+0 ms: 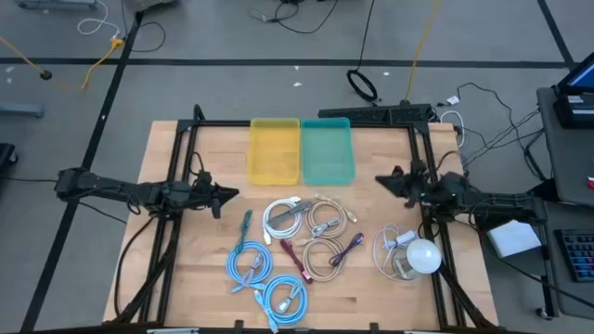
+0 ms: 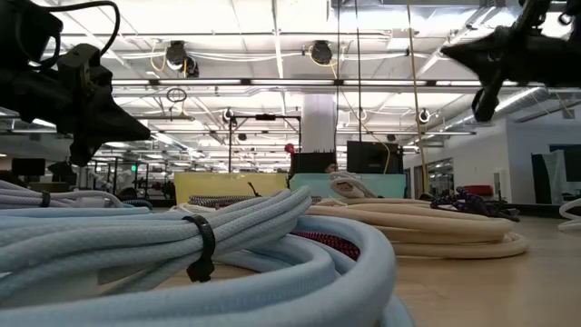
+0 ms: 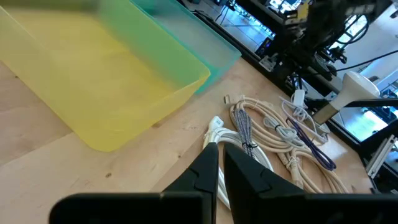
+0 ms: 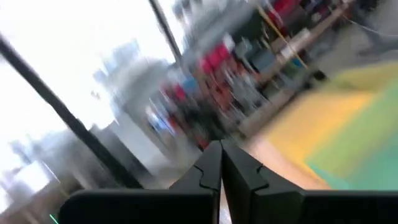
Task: Pick and place USB-C Cables
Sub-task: Put the small white and black charger cable into the green bin
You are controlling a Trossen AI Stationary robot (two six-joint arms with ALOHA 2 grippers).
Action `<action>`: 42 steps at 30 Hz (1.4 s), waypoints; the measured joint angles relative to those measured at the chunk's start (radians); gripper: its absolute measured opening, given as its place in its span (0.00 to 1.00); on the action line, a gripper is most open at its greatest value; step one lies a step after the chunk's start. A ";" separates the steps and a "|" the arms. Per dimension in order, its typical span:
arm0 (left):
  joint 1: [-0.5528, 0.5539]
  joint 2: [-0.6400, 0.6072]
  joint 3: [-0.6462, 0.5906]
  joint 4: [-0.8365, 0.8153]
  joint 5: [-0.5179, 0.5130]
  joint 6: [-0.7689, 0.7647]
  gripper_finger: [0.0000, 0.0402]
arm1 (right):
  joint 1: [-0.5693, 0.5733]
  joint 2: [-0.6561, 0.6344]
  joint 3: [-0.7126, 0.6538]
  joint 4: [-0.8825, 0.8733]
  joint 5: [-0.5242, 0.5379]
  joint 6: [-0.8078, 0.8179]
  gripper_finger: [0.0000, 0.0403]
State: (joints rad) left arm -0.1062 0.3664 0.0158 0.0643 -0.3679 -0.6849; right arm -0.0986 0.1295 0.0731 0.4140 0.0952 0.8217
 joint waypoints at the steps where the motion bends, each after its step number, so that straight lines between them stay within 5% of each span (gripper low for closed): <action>1: 0.000 0.000 0.000 0.000 0.000 0.000 0.06 | 0.000 0.001 0.000 0.047 0.034 0.078 0.01; 6: 0.000 0.000 0.000 0.000 0.000 0.000 0.06 | -0.004 0.042 0.005 0.375 0.326 0.384 0.02; 9: 0.000 0.000 0.000 0.000 0.000 0.000 0.06 | -0.022 0.102 0.070 0.549 0.373 0.247 0.03; 12: 0.000 0.000 0.000 0.000 0.000 0.000 0.06 | -0.044 0.166 0.243 0.567 0.250 0.012 0.04; 14: 0.000 0.000 0.000 0.000 0.000 0.000 0.06 | -0.052 0.218 0.403 0.390 0.099 -0.156 0.05; 17: 0.000 0.000 0.000 0.000 0.000 0.000 0.06 | -0.055 0.319 0.684 -0.123 -0.123 -0.469 0.08; 21: 0.000 0.000 0.000 0.000 0.000 0.000 0.06 | -0.055 0.503 0.972 -0.653 -0.148 -0.631 0.13; 26: 0.002 0.000 -0.003 0.019 0.000 0.000 0.06 | -0.055 0.675 1.054 -0.794 -0.152 -0.595 0.23; 31: 0.002 0.000 -0.003 0.073 -0.001 0.000 0.06 | -0.055 0.821 1.001 -0.537 -0.152 -0.382 0.31; 34: 0.002 0.010 -0.003 0.136 -0.105 0.006 0.06 | -0.054 0.898 0.955 -0.249 -0.152 -0.297 0.33; 39: 0.016 0.021 -0.002 0.478 -0.317 -0.402 0.06 | -0.054 0.996 0.902 0.173 -0.152 -0.213 0.34; 42: 0.052 0.022 0.012 0.684 -0.399 -0.405 0.06 | -0.058 1.016 0.882 0.268 -0.151 -0.229 0.33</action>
State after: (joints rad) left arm -0.0542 0.3885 0.0277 0.7481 -0.7668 -1.0897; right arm -0.1565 1.1452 0.9549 0.6823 -0.0561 0.5923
